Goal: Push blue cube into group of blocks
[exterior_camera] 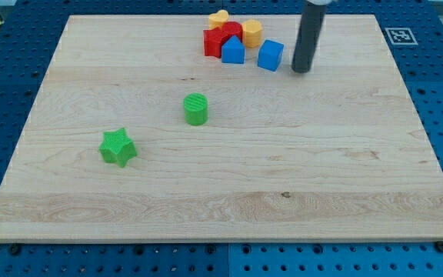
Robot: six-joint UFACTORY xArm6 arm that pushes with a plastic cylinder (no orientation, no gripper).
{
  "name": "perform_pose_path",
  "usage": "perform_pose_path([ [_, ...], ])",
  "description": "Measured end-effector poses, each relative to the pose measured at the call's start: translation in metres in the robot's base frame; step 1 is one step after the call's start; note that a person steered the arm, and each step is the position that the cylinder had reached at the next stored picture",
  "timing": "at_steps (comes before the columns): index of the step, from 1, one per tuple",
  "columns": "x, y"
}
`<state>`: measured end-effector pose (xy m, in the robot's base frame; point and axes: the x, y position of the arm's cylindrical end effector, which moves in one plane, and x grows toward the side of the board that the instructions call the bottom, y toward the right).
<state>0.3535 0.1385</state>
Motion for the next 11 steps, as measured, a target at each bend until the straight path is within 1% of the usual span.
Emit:
perform_pose_path([
  [1, 0.013, 0.003],
  [2, -0.001, 0.001],
  [3, -0.026, -0.011],
  [5, -0.045, -0.036],
  [6, -0.037, -0.034],
  [7, -0.014, -0.031],
  [10, -0.013, -0.040],
  [11, -0.021, -0.059],
])
